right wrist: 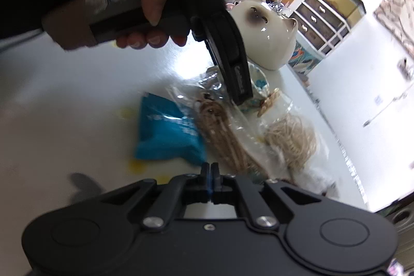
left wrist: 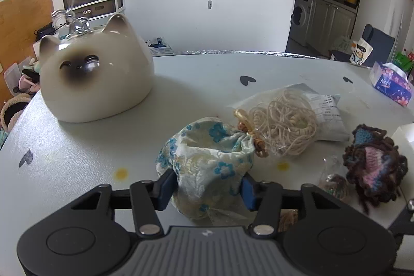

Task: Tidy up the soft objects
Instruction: 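Grasp the floral pouch with the left tool while the right tool grasps a cord bag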

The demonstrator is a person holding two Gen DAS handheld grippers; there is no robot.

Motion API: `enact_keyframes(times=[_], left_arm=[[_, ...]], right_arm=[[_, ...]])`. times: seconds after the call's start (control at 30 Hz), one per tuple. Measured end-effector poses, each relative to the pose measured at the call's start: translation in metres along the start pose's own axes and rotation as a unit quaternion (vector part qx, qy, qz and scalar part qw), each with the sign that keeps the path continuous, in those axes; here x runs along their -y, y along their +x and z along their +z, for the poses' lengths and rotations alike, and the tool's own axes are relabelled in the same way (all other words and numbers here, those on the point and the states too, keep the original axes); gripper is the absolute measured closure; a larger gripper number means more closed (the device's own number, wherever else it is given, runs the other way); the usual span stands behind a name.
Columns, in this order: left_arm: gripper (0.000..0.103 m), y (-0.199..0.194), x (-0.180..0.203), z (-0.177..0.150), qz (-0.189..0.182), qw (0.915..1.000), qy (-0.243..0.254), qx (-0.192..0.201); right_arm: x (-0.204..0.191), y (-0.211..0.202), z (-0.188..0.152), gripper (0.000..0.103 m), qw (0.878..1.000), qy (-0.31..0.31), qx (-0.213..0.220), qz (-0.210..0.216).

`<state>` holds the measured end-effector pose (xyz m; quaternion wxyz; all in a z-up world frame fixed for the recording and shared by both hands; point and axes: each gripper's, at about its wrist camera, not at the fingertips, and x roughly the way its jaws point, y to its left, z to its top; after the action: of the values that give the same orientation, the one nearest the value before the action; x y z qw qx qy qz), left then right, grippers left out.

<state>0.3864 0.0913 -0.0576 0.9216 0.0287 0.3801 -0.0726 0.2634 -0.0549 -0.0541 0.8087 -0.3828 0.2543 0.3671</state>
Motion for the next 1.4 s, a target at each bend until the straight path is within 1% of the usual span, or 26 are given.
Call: enact_keyframes(times=[0.13, 0.23, 0.3, 0.37, 0.4, 0.47, 0.5, 0.57, 0.6, 0.63, 0.67, 0.73, 0.77, 0.8, 0.87, 0.9, 0.93, 0.97, 1.0, 1.03, 1.07, 1.13, 1.23, 1.3, 1.33, 1.4], left_arm=[[0.057, -0.012, -0.004, -0.006, -0.001, 0.9998, -0.019, 0.009], [0.057, -0.025, -0.01, -0.012, 0.0, 0.999, -0.04, 0.021], [0.057, -0.036, -0.014, -0.017, 0.001, 0.9982, -0.052, 0.032], [0.057, -0.048, -0.018, -0.023, -0.001, 0.9974, -0.06, 0.041], [0.057, -0.054, -0.019, -0.026, -0.001, 0.9971, -0.063, 0.044], [0.057, -0.066, -0.023, -0.033, -0.004, 0.9968, -0.065, 0.048], [0.057, -0.072, -0.024, -0.037, -0.006, 0.9967, -0.064, 0.049], [0.057, -0.082, -0.025, -0.043, -0.011, 0.9968, -0.061, 0.052], [0.057, -0.086, -0.026, -0.044, -0.01, 0.9969, -0.058, 0.052], [0.057, -0.088, -0.026, -0.045, -0.009, 0.997, -0.056, 0.054], [0.057, -0.089, -0.026, -0.045, -0.007, 0.997, -0.054, 0.055], [0.057, -0.088, -0.029, -0.042, 0.005, 0.9968, -0.054, 0.059], [0.057, -0.085, -0.032, -0.04, 0.011, 0.9963, -0.059, 0.061], [0.057, -0.081, -0.034, -0.037, 0.014, 0.9959, -0.063, 0.064], [0.057, -0.068, -0.039, -0.032, 0.009, 0.9947, -0.076, 0.069], [0.057, -0.061, -0.041, -0.03, 0.002, 0.9941, -0.087, 0.065], [0.057, -0.054, -0.042, -0.029, -0.009, 0.9935, -0.098, 0.058], [0.057, -0.048, -0.041, -0.03, -0.023, 0.9931, -0.104, 0.049], [0.057, -0.043, -0.038, -0.031, -0.035, 0.9932, -0.104, 0.039], [0.057, -0.039, -0.032, -0.033, -0.042, 0.994, -0.097, 0.031], [0.057, -0.037, -0.025, -0.036, -0.043, 0.9953, -0.082, 0.029], [0.057, -0.041, -0.011, -0.041, -0.051, 0.9969, -0.053, 0.029], [0.057, -0.052, 0.006, -0.051, -0.096, 0.9945, -0.036, 0.021], [0.057, -0.06, 0.022, -0.061, -0.121, 0.9923, -0.013, 0.021], [0.056, -0.064, 0.029, -0.067, -0.123, 0.9921, -0.001, 0.025], [0.056, -0.068, 0.037, -0.078, -0.102, 0.9939, 0.019, 0.038]], right_arm=[[0.001, -0.021, 0.0, 0.103, 0.999, 0.048, 0.008, 0.022], [0.007, -0.024, 0.001, 0.103, 0.995, 0.093, 0.002, 0.019], [0.029, -0.017, 0.002, 0.103, 0.987, 0.158, -0.009, 0.023], [0.048, -0.013, -0.002, 0.103, 0.971, 0.236, -0.016, 0.029], [0.058, -0.011, -0.005, 0.102, 0.96, 0.278, -0.017, 0.034], [0.073, -0.007, -0.014, 0.099, 0.931, 0.361, -0.018, 0.04], [0.08, -0.005, -0.019, 0.096, 0.914, 0.402, -0.02, 0.046], [0.091, 0.001, -0.028, 0.08, 0.874, 0.482, -0.027, 0.054], [0.093, 0.004, -0.033, 0.077, 0.855, 0.515, -0.029, 0.058], [0.095, 0.006, -0.035, 0.076, 0.838, 0.541, -0.029, 0.06], [0.096, 0.008, -0.038, 0.076, 0.825, 0.561, -0.028, 0.06], [0.095, 0.011, -0.043, 0.076, 0.804, 0.591, -0.026, 0.053], [0.095, 0.011, -0.047, 0.073, 0.79, 0.61, -0.022, 0.053], [0.096, 0.013, -0.053, 0.069, 0.769, 0.637, -0.013, 0.059], [0.098, 0.019, -0.067, 0.051, 0.716, 0.693, 0.003, 0.078], [0.098, 0.021, -0.072, 0.049, 0.696, 0.712, 0.009, 0.087], [0.099, 0.021, -0.076, 0.043, 0.685, 0.722, 0.018, 0.092], [0.1, 0.022, -0.076, 0.039, 0.68, 0.727, 0.02, 0.095], [0.099, 0.021, -0.075, 0.037, 0.678, 0.729, 0.021, 0.096], [0.1, 0.021, -0.074, 0.033, 0.679, 0.727, 0.021, 0.094], [0.1, 0.021, -0.072, 0.032, 0.683, 0.724, 0.022, 0.092], [0.101, 0.023, -0.069, 0.032, 0.689, 0.718, 0.023, 0.093], [0.101, 0.024, -0.07, 0.031, 0.69, 0.716, 0.026, 0.102], [0.099, 0.021, -0.07, 0.031, 0.697, 0.711, 0.024, 0.096], [0.099, 0.018, -0.07, 0.031, 0.703, 0.705, 0.021, 0.093], [0.098, 0.015, -0.068, 0.032, 0.714, 0.694, 0.015, 0.089]])
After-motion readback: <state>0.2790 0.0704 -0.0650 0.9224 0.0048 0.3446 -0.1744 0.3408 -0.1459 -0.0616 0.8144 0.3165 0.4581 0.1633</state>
